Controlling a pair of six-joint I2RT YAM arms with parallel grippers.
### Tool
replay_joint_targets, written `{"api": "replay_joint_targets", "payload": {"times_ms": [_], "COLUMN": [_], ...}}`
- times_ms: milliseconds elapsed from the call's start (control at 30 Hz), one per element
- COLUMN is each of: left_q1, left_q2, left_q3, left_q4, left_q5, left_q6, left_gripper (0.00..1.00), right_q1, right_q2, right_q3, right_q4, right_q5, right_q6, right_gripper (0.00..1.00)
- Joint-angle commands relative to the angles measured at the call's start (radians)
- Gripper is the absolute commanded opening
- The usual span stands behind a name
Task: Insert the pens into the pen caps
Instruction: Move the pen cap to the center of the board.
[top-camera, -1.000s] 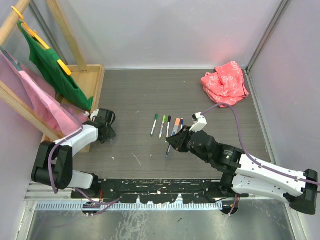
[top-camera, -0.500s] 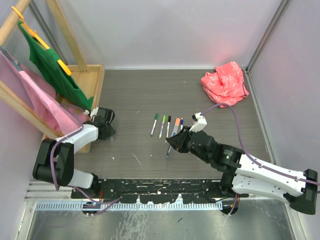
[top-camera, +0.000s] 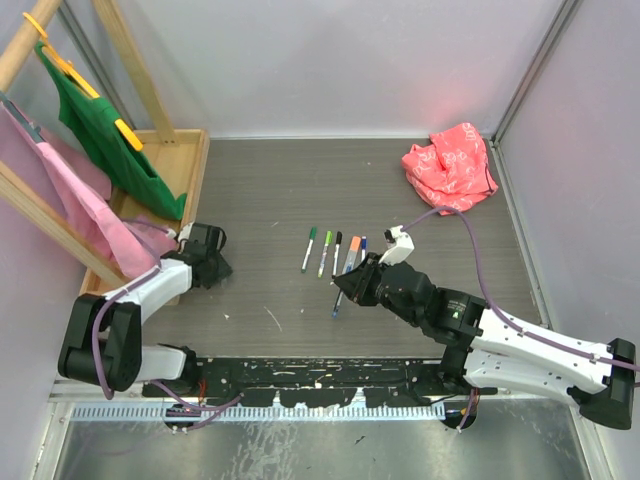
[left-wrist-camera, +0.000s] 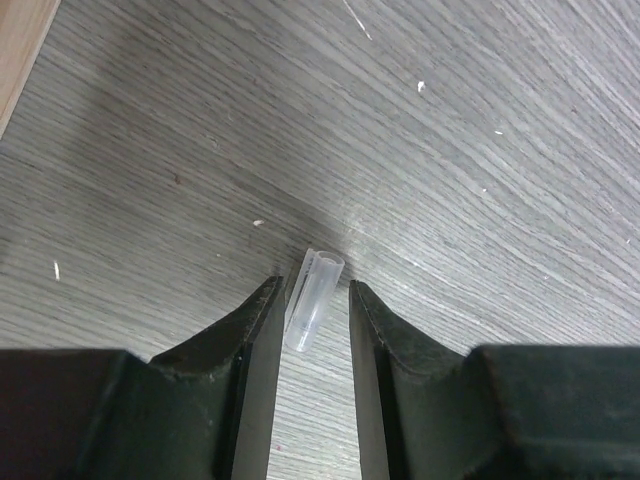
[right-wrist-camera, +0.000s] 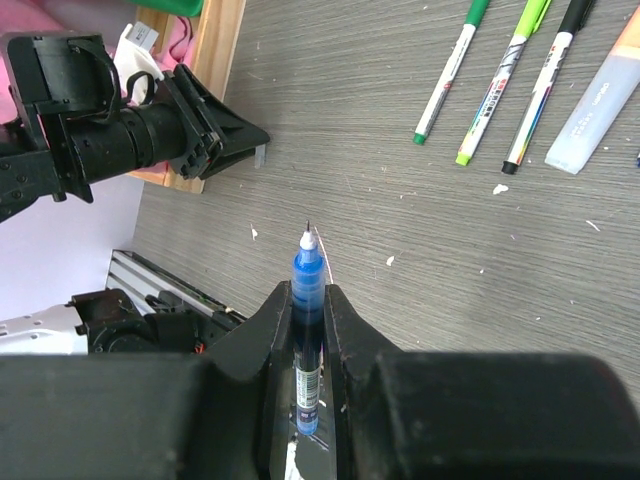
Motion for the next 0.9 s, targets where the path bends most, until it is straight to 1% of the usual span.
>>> {"api": "replay_joint_targets", "payload": {"times_ms": [0, 200, 400, 500, 600, 733, 867], "left_q1": [0.004, 0.003, -0.005, -0.024, -0.068, -0.172, -0.285], "left_q2": [-0.011, 0.025, 0.064, 0.063, 0.034, 0.003, 0.002], "left_q3": [-0.015, -0.001, 0.02, 0.031, 0.05, 0.102, 0.144], "left_q4": [-0.084, -0.081, -0.077, -0.079, -0.088, -0.099, -0.071], "left_q5": [0.021, 0.027, 0.051, 0.055, 0.049, 0.038, 0.05], "left_q6": [-0.011, -0.007, 0.012, 0.024, 0.03, 0.025, 0.014], "left_gripper": [0.32, 0.24, 0.22, 0.17, 0.14, 0.13, 0.14], "right_q1": [-0.001, -0.001, -0.001, -0.001, -0.001, -0.001, -0.001], "right_q2": [-0.02, -0.019, -0.044, -0.051, -0.052, -0.055, -0.064], "right_q3": [-0.006, -0.01, -0.02, -0.024, -0.024, -0.024, -0.029], "right_q4": [0.039, 0.047, 0.042, 0.041, 0.04, 0.034, 0.027], "right_q5": [0.016, 0.009, 0.022, 0.026, 0.024, 0.03, 0.038], "right_q6": [0.003, 0.003, 0.006, 0.01, 0.009, 0.009, 0.011], "right_gripper": [0.0, 0.0, 0.0, 0.0, 0.0, 0.0, 0.0]}}
